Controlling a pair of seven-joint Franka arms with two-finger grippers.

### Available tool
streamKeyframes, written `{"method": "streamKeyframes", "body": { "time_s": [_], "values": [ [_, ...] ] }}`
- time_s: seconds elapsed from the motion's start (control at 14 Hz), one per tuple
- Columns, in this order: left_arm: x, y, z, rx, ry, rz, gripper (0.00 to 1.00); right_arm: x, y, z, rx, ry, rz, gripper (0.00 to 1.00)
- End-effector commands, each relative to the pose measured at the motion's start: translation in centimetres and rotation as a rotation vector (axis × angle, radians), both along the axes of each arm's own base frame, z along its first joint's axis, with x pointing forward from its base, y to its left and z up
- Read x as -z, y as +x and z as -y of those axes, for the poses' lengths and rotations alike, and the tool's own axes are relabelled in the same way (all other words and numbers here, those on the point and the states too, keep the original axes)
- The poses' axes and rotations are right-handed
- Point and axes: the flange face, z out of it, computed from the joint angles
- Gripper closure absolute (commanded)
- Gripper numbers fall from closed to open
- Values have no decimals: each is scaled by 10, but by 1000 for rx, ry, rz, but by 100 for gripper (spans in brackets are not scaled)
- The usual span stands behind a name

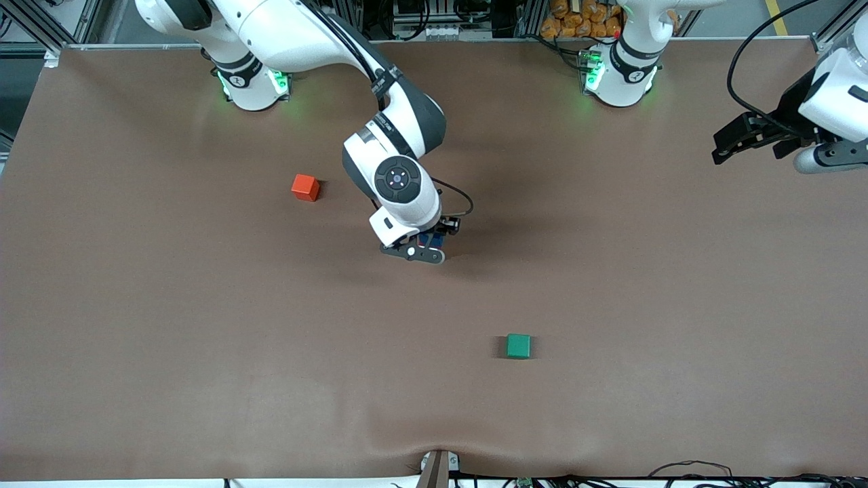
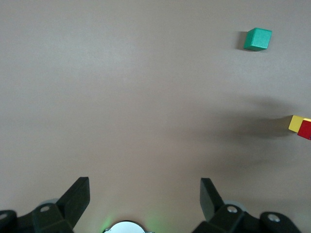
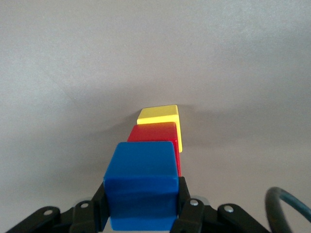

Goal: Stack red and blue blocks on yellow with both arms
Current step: 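Lower the blue cube onto the red cube with the right gripper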

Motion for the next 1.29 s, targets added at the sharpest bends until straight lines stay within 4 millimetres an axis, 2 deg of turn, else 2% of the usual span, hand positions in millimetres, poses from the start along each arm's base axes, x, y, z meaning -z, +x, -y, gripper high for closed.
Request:
{"method": "streamKeyframes", "body": {
  "time_s": [0.0,0.21,0.29,0.36,0.5,0.57,0.86,1.0,1.07,1.22],
  "values": [
    [0,-3,2,2,0,-7,0,4,3,-5,12,5,-3,88],
    [3,-3,6,11,1,-13,0,5,2,-5,14,1,-6,85],
    [5,-2,12,20,3,-14,0,6,2,-5,15,-1,-8,80],
    [8,1,11,20,3,-20,0,5,2,-5,16,-2,-10,70],
    [16,5,10,19,3,-28,0,7,1,-4,19,-7,-11,42],
    [21,11,9,19,5,-26,0,7,0,-5,13,-9,-9,0],
    [28,16,13,31,13,-28,0,5,0,-4,14,-12,-16,0],
    [27,20,13,32,10,-14,0,-1,2,4,18,-29,-48,0],
    [28,22,14,35,10,-5,0,-10,4,10,20,-39,-68,0],
    [29,27,14,37,6,16,0,-41,17,18,28,-43,-81,0]
  ]
}}
